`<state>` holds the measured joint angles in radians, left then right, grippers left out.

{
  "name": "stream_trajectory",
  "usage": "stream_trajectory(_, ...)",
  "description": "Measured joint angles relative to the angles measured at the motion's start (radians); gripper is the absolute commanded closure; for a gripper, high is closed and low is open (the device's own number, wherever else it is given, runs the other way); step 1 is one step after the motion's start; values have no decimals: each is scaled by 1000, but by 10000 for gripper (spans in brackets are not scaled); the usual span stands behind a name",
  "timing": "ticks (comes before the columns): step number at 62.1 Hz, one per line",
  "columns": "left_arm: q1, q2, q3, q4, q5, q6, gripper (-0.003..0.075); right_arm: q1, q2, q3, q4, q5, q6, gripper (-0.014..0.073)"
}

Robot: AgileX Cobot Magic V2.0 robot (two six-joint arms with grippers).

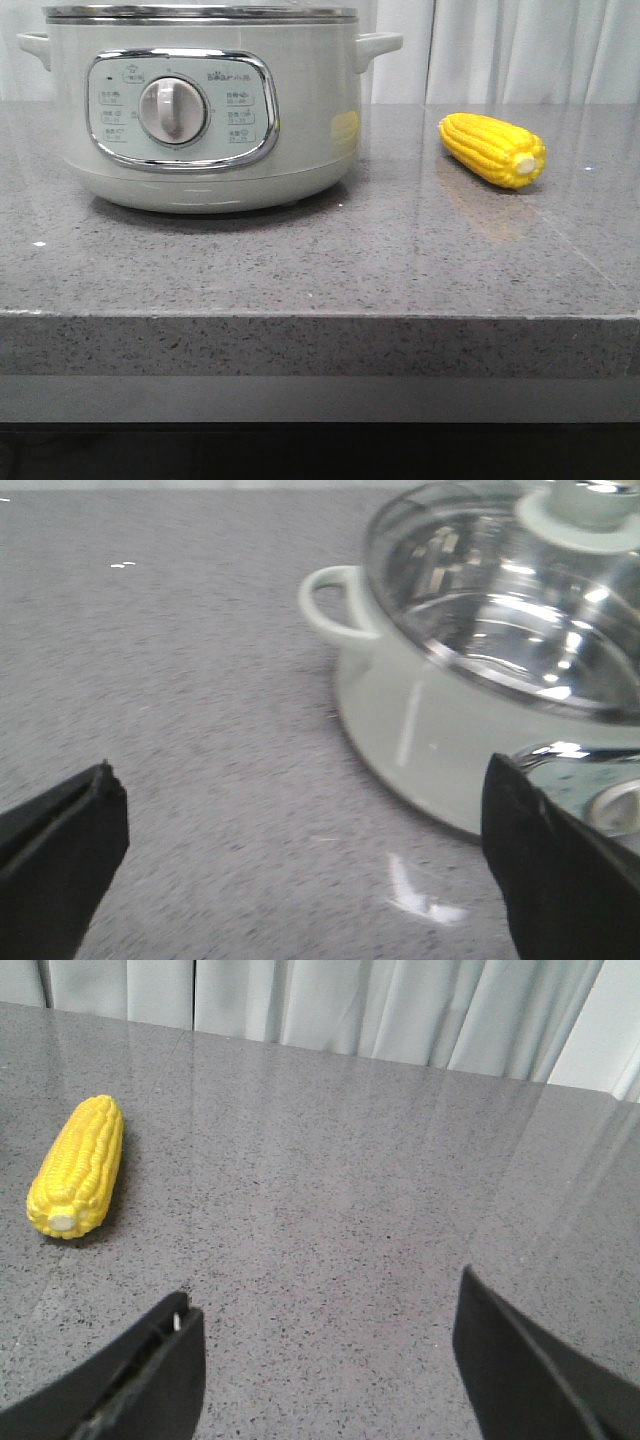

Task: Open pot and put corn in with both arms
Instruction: 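Grasp the lid's round knob with the left gripper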

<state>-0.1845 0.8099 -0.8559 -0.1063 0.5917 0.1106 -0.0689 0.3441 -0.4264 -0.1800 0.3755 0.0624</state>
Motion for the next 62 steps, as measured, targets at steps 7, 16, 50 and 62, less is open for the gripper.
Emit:
stream_trajectory(7, -104, 143, -163, -9, 50, 0, 48, 0, 0, 0, 0, 0, 0, 53)
stream_trajectory(16, -219, 336, -403, -41, 132, 0, 48, 0, 0, 0, 0, 0, 0, 53)
stream_trajectory(50, -258, 864, -919, -50, 311, 0, 49, 0, 0, 0, -2, 0, 0, 53)
stream_trajectory(62, -258, 882, -923, -48, 299, 0, 171, 0, 0, 0, -2, 0, 0, 53)
